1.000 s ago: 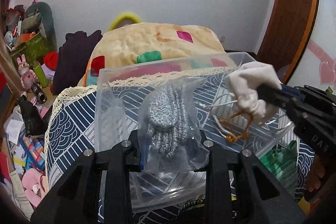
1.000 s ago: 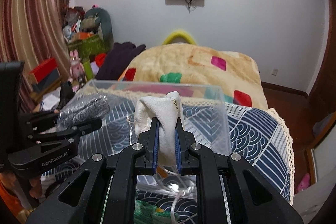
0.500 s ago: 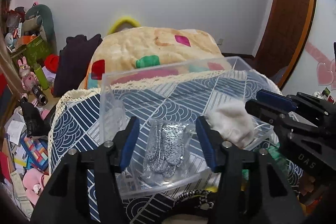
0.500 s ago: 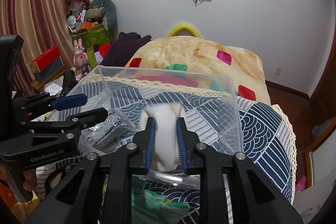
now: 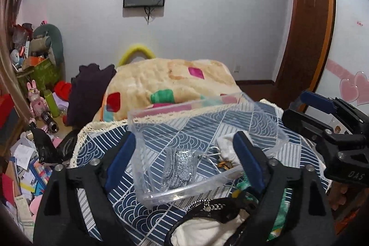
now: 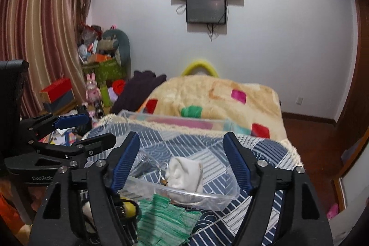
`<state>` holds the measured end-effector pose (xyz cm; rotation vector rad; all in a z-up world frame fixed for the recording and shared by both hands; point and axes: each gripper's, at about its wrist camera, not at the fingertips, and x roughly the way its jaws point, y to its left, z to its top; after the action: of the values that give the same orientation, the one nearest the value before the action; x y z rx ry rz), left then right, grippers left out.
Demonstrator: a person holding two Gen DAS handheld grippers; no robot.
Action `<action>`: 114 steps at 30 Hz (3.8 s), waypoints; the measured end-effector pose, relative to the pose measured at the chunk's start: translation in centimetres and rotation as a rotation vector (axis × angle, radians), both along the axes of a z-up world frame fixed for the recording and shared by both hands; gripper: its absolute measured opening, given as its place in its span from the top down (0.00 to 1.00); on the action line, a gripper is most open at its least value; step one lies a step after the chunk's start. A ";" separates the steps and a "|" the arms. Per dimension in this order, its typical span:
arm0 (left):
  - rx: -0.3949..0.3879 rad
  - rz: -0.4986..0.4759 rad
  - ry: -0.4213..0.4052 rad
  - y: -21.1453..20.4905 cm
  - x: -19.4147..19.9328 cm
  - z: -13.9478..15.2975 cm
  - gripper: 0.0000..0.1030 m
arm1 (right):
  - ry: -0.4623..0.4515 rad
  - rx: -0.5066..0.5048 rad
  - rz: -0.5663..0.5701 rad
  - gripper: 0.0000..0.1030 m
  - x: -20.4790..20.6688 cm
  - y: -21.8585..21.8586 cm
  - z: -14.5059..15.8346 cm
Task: Organize soft objects
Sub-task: 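Drop bagged gloves into clear box with left tool while right tool drops sock in, then grasp strapped white cloth with left tool while right tool grasps green glove, then drop strapped cloth into box with left tool while right tool drops glove in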
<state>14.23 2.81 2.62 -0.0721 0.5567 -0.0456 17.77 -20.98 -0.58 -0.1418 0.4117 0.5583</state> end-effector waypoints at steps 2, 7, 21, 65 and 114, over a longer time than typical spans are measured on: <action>-0.003 0.000 -0.023 0.0 -1.0 0.5 0.08 | -0.023 0.014 -0.003 0.21 -0.8 -0.3 0.4; 0.000 -0.004 -0.035 -0.1 -2.6 0.2 0.04 | -0.027 0.034 -0.016 0.21 -1.9 -0.9 0.1; -0.063 -0.013 0.146 -0.6 -4.2 -6.9 0.04 | 0.080 0.031 -0.058 0.21 -3.9 -2.8 -4.5; -0.147 -0.059 0.149 0.4 -6.5 -9.1 0.83 | 0.242 -0.031 0.017 0.83 -5.5 -2.0 -9.6; -0.086 0.018 -0.078 1.4 -1.0 -1.5 0.84 | -0.013 0.058 0.033 0.87 -1.2 1.6 -1.1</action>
<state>13.24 4.17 1.11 -0.1581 0.4760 -0.0544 16.58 -19.36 -1.69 -0.0971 0.3809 0.6010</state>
